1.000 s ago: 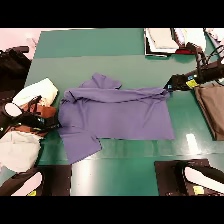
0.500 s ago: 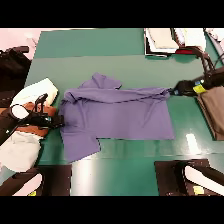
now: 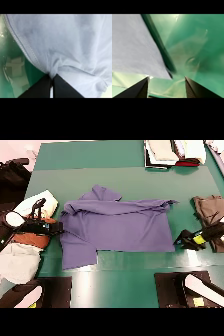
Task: Fold the shirts.
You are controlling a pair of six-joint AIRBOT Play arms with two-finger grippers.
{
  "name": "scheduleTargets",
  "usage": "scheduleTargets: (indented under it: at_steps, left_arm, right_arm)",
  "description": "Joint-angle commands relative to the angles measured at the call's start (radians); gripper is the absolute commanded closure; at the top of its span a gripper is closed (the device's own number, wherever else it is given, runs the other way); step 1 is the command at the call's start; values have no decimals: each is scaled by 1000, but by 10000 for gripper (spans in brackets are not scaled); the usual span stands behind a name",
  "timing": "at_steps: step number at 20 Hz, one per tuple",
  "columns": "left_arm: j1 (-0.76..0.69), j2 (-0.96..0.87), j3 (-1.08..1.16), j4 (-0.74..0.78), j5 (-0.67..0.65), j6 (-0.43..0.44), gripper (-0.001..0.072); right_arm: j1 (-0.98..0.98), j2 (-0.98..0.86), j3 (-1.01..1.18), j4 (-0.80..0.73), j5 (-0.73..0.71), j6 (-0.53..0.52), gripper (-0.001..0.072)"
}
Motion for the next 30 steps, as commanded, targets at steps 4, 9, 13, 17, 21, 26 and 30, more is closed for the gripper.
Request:
scheduleTargets:
  at_steps: [4, 9, 13, 17, 21, 26, 30]
  left_arm:
    - [0, 1, 5, -3, -6, 2, 685]
    - [1, 122, 203, 32, -61, 2, 686]
    - [1, 309, 566, 93, -58, -7, 685]
    - [1, 349, 986, 96, -61, -10, 685]
    - [1, 346, 1280, 86, -24, -33, 686]
    - [1, 319, 1324, 87, -61, -34, 686]
    - [0, 187, 1197, 84, -230, -37, 686]
  right_arm:
    - [199, -50, -79, 120, -157, -20, 640]
    - [327, 143, 167, 119, -130, -24, 688]
    - [333, 323, 563, 113, -129, -24, 688]
    - [333, 407, 959, 56, -133, 27, 688]
    - [333, 406, 1269, -92, -63, 95, 688]
    - [333, 288, 1495, -133, 120, 117, 689]
    - [334, 197, 1355, -148, 147, 117, 689]
